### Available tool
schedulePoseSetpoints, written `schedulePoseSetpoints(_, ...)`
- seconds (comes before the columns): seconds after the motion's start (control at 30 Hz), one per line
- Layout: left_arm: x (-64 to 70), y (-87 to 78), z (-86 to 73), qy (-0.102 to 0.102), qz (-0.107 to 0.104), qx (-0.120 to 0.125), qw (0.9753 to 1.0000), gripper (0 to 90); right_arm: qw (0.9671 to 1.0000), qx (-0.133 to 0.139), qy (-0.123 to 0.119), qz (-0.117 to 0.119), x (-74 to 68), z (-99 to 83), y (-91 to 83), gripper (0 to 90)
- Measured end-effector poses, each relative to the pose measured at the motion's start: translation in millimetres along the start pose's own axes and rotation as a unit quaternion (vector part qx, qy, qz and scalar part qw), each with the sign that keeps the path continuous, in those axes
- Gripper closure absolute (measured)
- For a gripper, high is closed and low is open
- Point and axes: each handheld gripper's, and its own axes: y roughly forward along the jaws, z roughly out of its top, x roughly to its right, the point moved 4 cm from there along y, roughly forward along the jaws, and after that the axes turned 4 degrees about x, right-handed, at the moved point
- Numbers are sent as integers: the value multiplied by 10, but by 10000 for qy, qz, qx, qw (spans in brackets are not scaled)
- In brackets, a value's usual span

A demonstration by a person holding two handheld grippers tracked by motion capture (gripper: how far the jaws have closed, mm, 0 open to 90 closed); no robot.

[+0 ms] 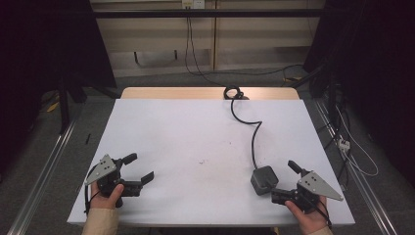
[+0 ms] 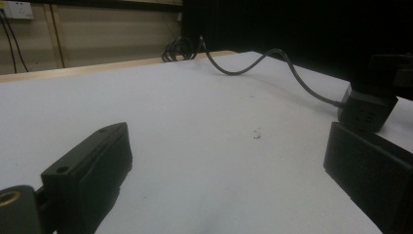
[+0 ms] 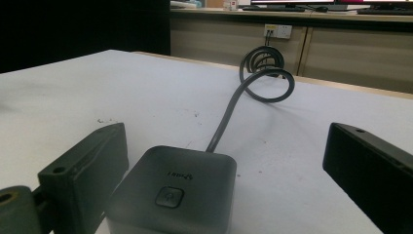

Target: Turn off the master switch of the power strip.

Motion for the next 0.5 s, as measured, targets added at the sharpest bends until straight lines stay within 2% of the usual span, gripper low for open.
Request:
schedulePoseSetpoints(0.2, 7, 18, 4, -8, -25, 13, 10000, 32, 10000, -2, 65, 7, 28, 4, -15, 32)
schedulePoseSetpoints(0.5, 8, 25, 14, 33, -20, 11, 10000, 32, 9999, -47, -6, 146, -2, 42, -7, 65)
